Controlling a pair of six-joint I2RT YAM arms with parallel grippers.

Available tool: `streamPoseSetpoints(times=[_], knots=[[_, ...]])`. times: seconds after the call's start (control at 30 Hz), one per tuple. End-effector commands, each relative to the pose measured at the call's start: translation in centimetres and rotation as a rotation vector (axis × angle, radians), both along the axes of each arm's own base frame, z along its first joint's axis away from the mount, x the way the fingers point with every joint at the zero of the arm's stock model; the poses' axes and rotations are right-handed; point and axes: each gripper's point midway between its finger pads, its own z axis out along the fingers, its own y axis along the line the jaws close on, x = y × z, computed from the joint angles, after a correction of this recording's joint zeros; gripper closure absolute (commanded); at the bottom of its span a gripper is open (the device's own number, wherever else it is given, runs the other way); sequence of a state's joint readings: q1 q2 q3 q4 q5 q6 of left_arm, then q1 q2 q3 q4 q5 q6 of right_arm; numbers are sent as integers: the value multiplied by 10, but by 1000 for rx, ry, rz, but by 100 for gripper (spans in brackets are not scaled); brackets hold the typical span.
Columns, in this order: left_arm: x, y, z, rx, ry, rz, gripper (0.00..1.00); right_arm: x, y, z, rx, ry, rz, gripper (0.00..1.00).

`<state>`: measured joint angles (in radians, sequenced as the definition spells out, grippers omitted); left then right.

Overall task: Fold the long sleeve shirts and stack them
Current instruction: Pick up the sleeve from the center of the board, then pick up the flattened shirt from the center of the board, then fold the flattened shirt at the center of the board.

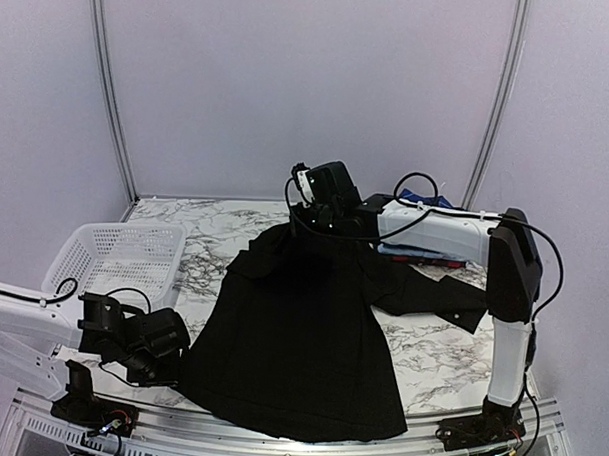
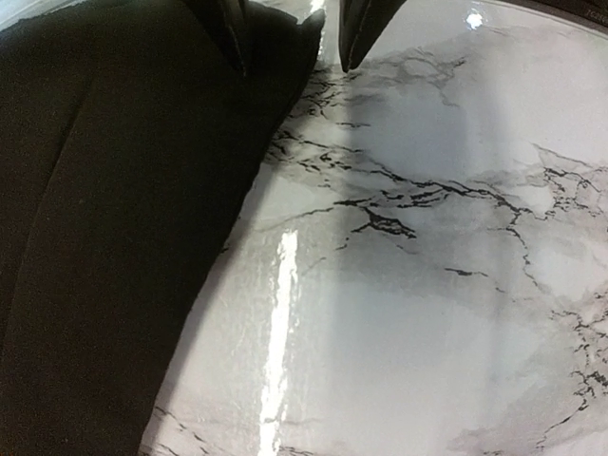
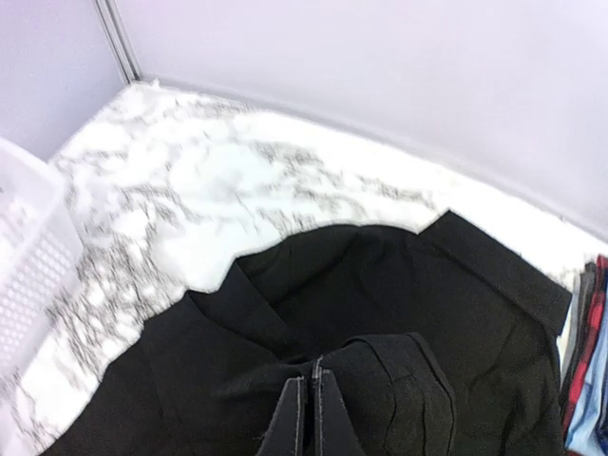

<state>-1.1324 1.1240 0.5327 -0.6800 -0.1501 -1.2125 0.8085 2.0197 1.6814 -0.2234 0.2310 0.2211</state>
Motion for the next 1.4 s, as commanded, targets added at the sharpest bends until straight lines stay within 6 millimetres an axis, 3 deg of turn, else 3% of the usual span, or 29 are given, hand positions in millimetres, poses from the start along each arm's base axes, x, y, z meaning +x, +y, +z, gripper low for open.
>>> streamPoseSetpoints(times=[0.0,0.13,0.17,0.4,0.53,0.73,0.9,1.03,1.37], knots=[[-2,8,-3,59,-2,-5,74,16,18,53,103,-146,52,100],[2,-8,9,39,-32,-66,98,21,22,75,136,-236,76,100],[3,-13,14,30,-42,-85,100,23,20,83,145,-270,72,100],[3,-64,59,-70,-104,-301,100,30,-2,153,147,-545,16,100],[-3,-87,75,-110,-103,-411,100,29,-22,197,154,-692,-34,100],[-12,-115,95,-167,-110,-542,100,32,-58,234,154,-794,-129,100],[-17,-139,108,-231,-109,-631,100,37,-83,236,134,-805,-168,100],[-25,-161,106,-266,-78,-709,100,38,-99,231,116,-797,-180,100],[-36,-188,73,-259,10,-808,100,31,-104,201,103,-720,-141,100]])
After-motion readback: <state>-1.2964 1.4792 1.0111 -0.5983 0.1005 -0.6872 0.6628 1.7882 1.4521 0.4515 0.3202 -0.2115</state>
